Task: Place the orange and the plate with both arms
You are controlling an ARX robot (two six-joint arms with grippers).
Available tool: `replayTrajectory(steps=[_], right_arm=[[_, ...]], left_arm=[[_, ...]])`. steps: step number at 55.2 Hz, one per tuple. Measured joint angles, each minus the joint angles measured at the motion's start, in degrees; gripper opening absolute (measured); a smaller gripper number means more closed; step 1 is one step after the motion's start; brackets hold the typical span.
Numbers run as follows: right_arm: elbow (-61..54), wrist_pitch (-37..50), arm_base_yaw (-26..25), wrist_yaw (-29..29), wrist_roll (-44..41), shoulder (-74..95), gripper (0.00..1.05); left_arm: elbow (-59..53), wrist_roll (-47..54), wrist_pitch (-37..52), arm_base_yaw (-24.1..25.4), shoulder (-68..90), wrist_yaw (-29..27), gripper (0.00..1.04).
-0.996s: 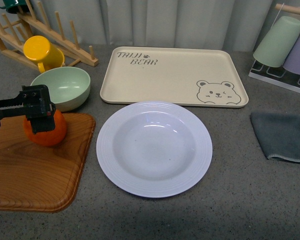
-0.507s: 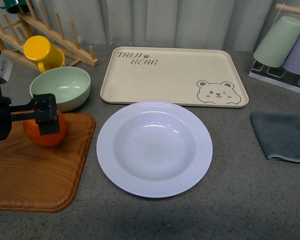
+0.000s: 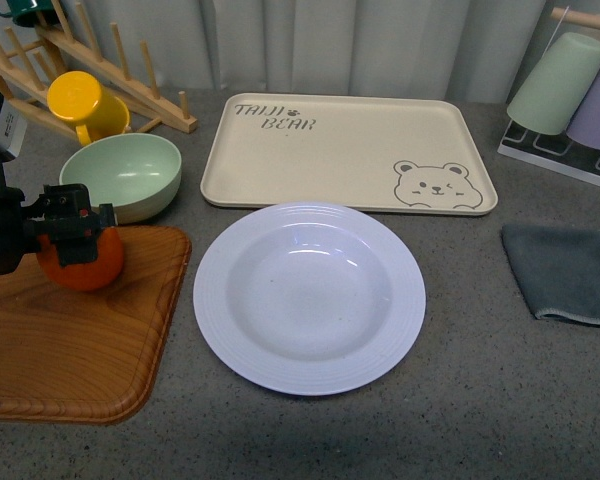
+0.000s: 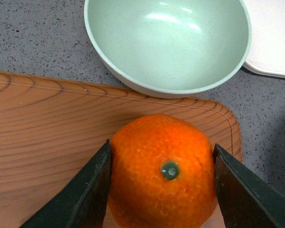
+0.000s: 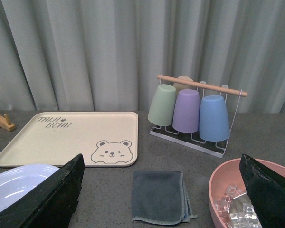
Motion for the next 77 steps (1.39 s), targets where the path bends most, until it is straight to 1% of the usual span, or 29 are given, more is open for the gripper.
replayTrajectory(steps=[14,27,39,43,48,53,60,67,77], right_arm=[[0.0,0.0,0.0,0.0,0.0,0.0,0.96],[0.0,0.0,0.0,0.0,0.0,0.0,0.96],[0.0,0.0,0.0,0.0,0.0,0.0,0.96],[0.0,0.0,0.0,0.0,0.0,0.0,0.96],[0.0,0.0,0.0,0.0,0.0,0.0,0.96],[0.0,0.0,0.0,0.0,0.0,0.0,0.96],[0.0,0.0,0.0,0.0,0.0,0.0,0.96],[0.0,0.0,0.0,0.0,0.0,0.0,0.96],[0.0,0.0,0.0,0.0,0.0,0.0,0.96]], left_arm=[[-0.2,-1.1,-0.6,-1.4,-1.6,0.2,0.55],[0.0,-3.1,-2.3,-4.7,-7.3,0.1,0.55],[2.8,-5.3,-3.1,-11.3,-8.0,-1.5,0.54],[5.0,-6.2,-3.3,-14.3,-6.3,-2.3,0.54],[6.6,-7.0,-3.5,-16.8,-4.2,-3.0,0.54],[7.2,-7.8,-3.6,-19.1,-2.3,-4.0,0.54],[7.5,-10.4,-3.8,-23.9,0.2,-4.8,0.54],[8.1,-11.9,-3.8,-26.6,1.9,-5.0,0.54],[8.8,-13.2,-3.7,-28.6,4.3,-6.3,0.54]])
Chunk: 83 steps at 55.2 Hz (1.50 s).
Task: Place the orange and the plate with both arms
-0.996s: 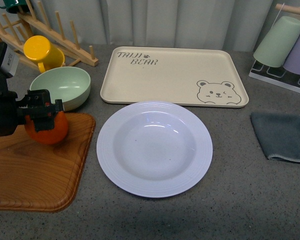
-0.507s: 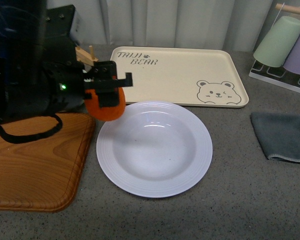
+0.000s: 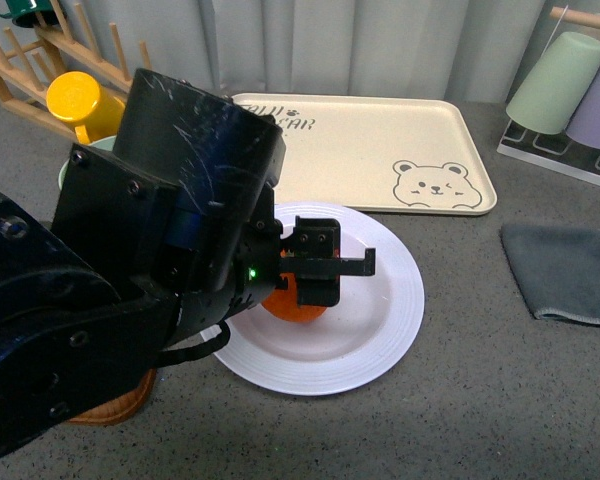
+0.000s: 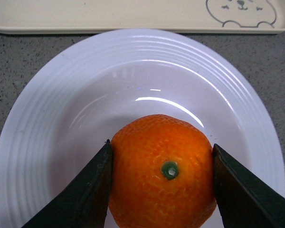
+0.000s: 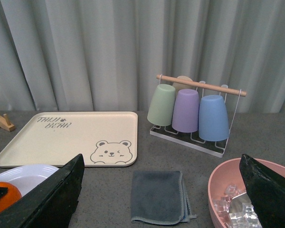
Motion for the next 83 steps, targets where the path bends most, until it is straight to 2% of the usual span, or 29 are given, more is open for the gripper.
replayTrajectory(steps=[16,34,40,54,65,69,74,79,83], right_arm=[[0.0,0.0,0.0,0.0,0.0,0.0,0.96],[0.0,0.0,0.0,0.0,0.0,0.0,0.96],[0.0,0.0,0.0,0.0,0.0,0.0,0.96],[0.0,0.0,0.0,0.0,0.0,0.0,0.96],[0.0,0.0,0.0,0.0,0.0,0.0,0.96],[0.0,0.0,0.0,0.0,0.0,0.0,0.96],[0.0,0.0,0.0,0.0,0.0,0.0,0.96],[0.0,0.0,0.0,0.0,0.0,0.0,0.96],[0.0,0.0,0.0,0.0,0.0,0.0,0.96]], left_arm=[[1.0,-1.1,-1.0,-0.6,1.5,-1.4,0.54],[-0.8,-0.6,-2.7,-0.6,-4.7,-4.3,1.00],[-3.3,0.2,-2.6,-0.6,-10.9,-5.7,0.98],[-14.7,1.9,-0.9,1.9,-27.9,-13.7,0.98],[-25.7,1.1,-7.0,7.3,-47.2,-18.4,0.98],[-27.8,0.9,-11.0,9.2,-53.7,-20.8,0.98],[-28.4,0.5,-11.8,10.3,-57.6,-21.8,0.98],[-34.4,9.5,7.4,12.7,-53.7,-12.3,0.83],[-38.8,14.6,16.4,14.8,-53.9,-9.3,0.70]])
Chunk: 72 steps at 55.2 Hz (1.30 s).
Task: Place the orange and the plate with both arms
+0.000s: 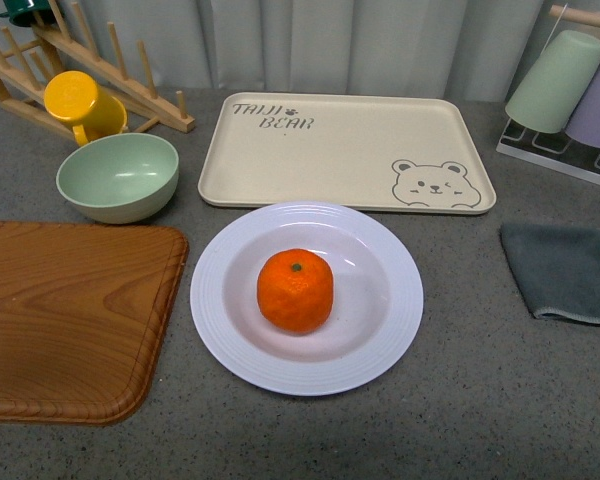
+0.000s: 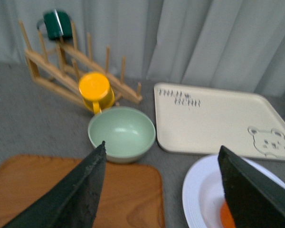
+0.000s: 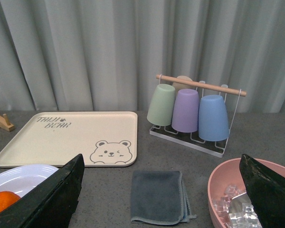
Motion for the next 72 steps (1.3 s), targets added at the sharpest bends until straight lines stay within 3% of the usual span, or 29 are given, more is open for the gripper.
replayTrajectory(steps=[21,33,37,40,55,72], right_arm=[[0.0,0.0,0.0,0.0,0.0,0.0,0.96],[0.0,0.0,0.0,0.0,0.0,0.0,0.96],[0.0,0.0,0.0,0.0,0.0,0.0,0.96],[0.0,0.0,0.0,0.0,0.0,0.0,0.96],[0.0,0.0,0.0,0.0,0.0,0.0,0.96],[0.0,0.0,0.0,0.0,0.0,0.0,0.96]], left_arm=[[-4.6,5.6,-11.0,8.7,-19.1,8.0,0.04],[-4.9,6.1,-19.7,11.8,-29.1,11.2,0.04],[-4.9,6.1,-22.5,15.3,-32.2,16.0,0.04],[-4.9,6.1,-25.2,17.5,-35.3,16.3,0.04],[-4.9,6.1,-36.0,17.8,-46.6,17.0,0.04],[-4.9,6.1,-41.9,17.8,-52.5,17.0,0.04]])
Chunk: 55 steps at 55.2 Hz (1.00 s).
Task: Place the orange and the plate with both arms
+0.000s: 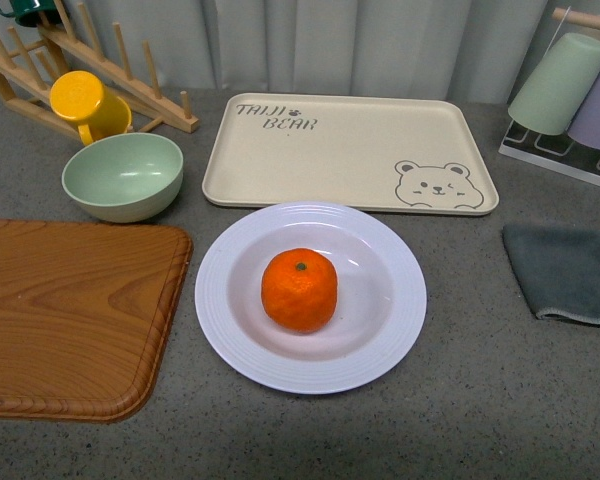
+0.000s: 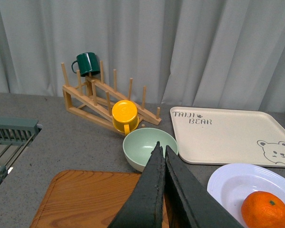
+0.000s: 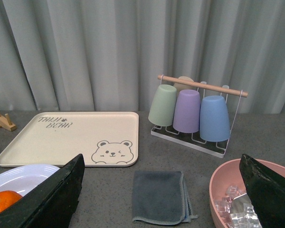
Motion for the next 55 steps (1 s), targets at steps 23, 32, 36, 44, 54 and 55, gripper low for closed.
replayTrajectory(steps=[23,32,36,44,54,55], right_arm=[[0.0,0.0,0.0,0.0,0.0,0.0,0.96],[0.0,0.0,0.0,0.0,0.0,0.0,0.96],[1.1,-3.2,-0.2,-0.8,-1.3,1.4,0.96],[3.2,4.8,-1.2,0.5,-3.7,20.2,0.96],[12.4,20.7,-3.0,-4.0,2.2,54.5,0.96],[13.3,22.3,-3.0,-3.1,2.3,58.1,0.96]], left_arm=[[0.0,0.0,-13.2,0.0,-12.7,0.0,0.04],[0.0,0.0,-13.4,0.0,-12.9,0.0,0.20],[0.0,0.0,-13.4,0.0,-12.9,0.0,0.36],[0.0,0.0,-13.5,0.0,-12.9,0.0,0.64],[0.0,0.0,-13.5,0.0,-12.9,0.0,0.98],[0.0,0.1,-13.5,0.0,-12.9,0.0,1.00]])
